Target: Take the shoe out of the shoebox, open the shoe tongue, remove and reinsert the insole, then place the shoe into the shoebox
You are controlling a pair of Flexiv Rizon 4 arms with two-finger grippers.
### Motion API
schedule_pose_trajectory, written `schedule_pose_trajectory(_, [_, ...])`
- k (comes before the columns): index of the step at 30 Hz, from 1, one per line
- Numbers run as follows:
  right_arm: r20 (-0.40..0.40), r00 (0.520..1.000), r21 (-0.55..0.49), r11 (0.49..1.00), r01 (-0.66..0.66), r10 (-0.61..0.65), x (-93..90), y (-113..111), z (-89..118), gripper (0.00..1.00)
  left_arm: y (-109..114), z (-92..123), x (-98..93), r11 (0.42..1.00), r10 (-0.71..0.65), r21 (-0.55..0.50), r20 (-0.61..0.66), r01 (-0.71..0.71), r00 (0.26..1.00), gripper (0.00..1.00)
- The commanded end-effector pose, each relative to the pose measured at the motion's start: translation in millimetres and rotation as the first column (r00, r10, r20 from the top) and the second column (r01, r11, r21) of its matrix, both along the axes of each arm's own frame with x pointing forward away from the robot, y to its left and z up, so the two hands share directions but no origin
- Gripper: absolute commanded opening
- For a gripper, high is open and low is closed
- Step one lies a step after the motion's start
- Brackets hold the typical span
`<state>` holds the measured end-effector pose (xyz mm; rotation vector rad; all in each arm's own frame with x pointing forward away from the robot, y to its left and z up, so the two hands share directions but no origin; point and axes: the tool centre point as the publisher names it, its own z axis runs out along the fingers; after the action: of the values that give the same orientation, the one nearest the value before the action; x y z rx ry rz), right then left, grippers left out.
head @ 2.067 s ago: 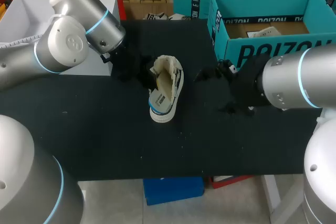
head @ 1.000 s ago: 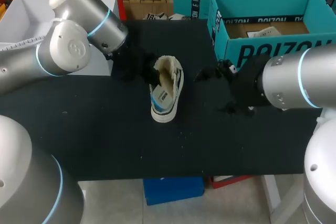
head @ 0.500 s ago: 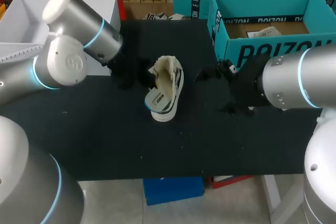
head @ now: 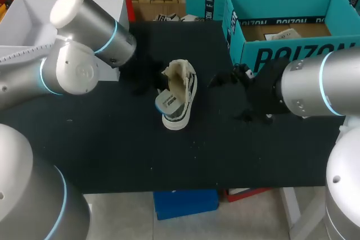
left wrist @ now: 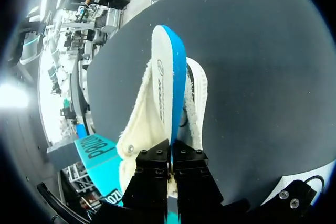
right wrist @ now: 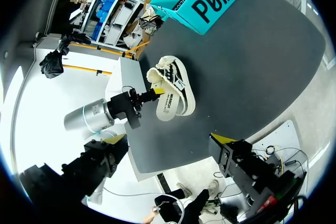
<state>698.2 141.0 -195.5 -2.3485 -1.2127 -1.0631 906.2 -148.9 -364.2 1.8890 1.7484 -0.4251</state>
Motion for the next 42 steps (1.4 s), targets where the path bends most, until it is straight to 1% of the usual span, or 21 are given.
schedule_pose_trajectory(1, [0.063, 0.995, -0.039, 0.996, 0.085, -0.083, -0.1, 7.2, -2.6, 1.0, -3.5, -1.0, 6.2, 1.0, 0.025, 0.004, 0.01, -0.025, 1.0, 0.0])
schedule_pose_trajectory(4, [0.063, 0.995, -0.039, 0.996, 0.085, -0.083, -0.1, 7.2, -2.6, 1.0, -5.4, 2.7, 9.6, 0.999, 0.04, -0.007, 0.02, -0.04, 0.999, 0.0])
schedule_pose_trajectory(10, [0.063, 0.995, -0.039, 0.996, 0.085, -0.083, -0.1, 7.2, -2.6, 1.0, -5.6, 4.7, 10.7, 0.999, 0.049, 0.0, 0.037, -0.049, 0.998, 0.0])
schedule_pose_trajectory(17, [0.063, 0.995, -0.039, 0.996, 0.085, -0.083, -0.1, 7.2, -2.6, 1.0, -5.4, 7.3, 3.9, 1.0, 0.029, -0.013, 0.019, -0.028, 0.999, 0.0])
schedule_pose_trajectory(18, [0.063, 0.995, -0.039, 0.996, 0.085, -0.083, -0.1, 7.2, -2.6, 1.0, -5.5, 6.3, 3.0, 1.0, 0.024, -0.01, 0.013, -0.024, 1.0, 0.04])
schedule_pose_trajectory(19, [0.063, 0.995, -0.039, 0.996, 0.085, -0.083, -0.1, 7.2, -2.6, 1.0, -5.4, 3.8, 3.0, 1.0, 0.022, -0.003, 0.008, -0.022, 1.0, 0.31])
schedule_pose_trajectory(20, [0.063, 0.995, -0.039, 0.996, 0.085, -0.083, -0.1, 7.2, -2.6, 1.0, -5.0, 1.6, 3.3, 1.0, 0.022, 0.001, 0.005, -0.022, 1.0, 0.46])
schedule_pose_trajectory(22, [0.063, 0.995, -0.039, 0.996, 0.085, -0.083, -0.1, 7.2, -2.6, 1.0, -3.7, -2.5, 3.7, 1.0, 0.024, 0.01, -0.008, -0.024, 1.0, 1.0])
schedule_pose_trajectory(30, [0.063, 0.995, -0.039, 0.996, 0.085, -0.083, -0.1, 7.2, -2.6, 1.0, -5.1, -8.7, 7.5, 0.999, 0.028, 0.016, -0.018, -0.028, 0.999, 1.0])
schedule_pose_trajectory(39, [0.063, 0.995, -0.039, 0.996, 0.085, -0.083, -0.1, 7.2, -2.6, 1.0, -10.4, -9.5, 10.4, 1.0, 0.026, 0.016, -0.015, -0.026, 1.0, 1.0])
schedule_pose_trajectory(40, [0.063, 0.995, -0.039, 0.996, 0.085, -0.083, -0.1, 7.2, -2.6, 1.0, -10.9, -10.0, 10.9, 1.0, 0.026, 0.018, -0.015, -0.025, 1.0, 0.87])
schedule_pose_trajectory(42, [0.063, 0.995, -0.039, 0.996, 0.085, -0.083, -0.1, 7.2, -2.6, 1.0, -11.4, -10.0, 10.8, 0.999, 0.025, 0.019, -0.015, -0.025, 1.0, 0.46])
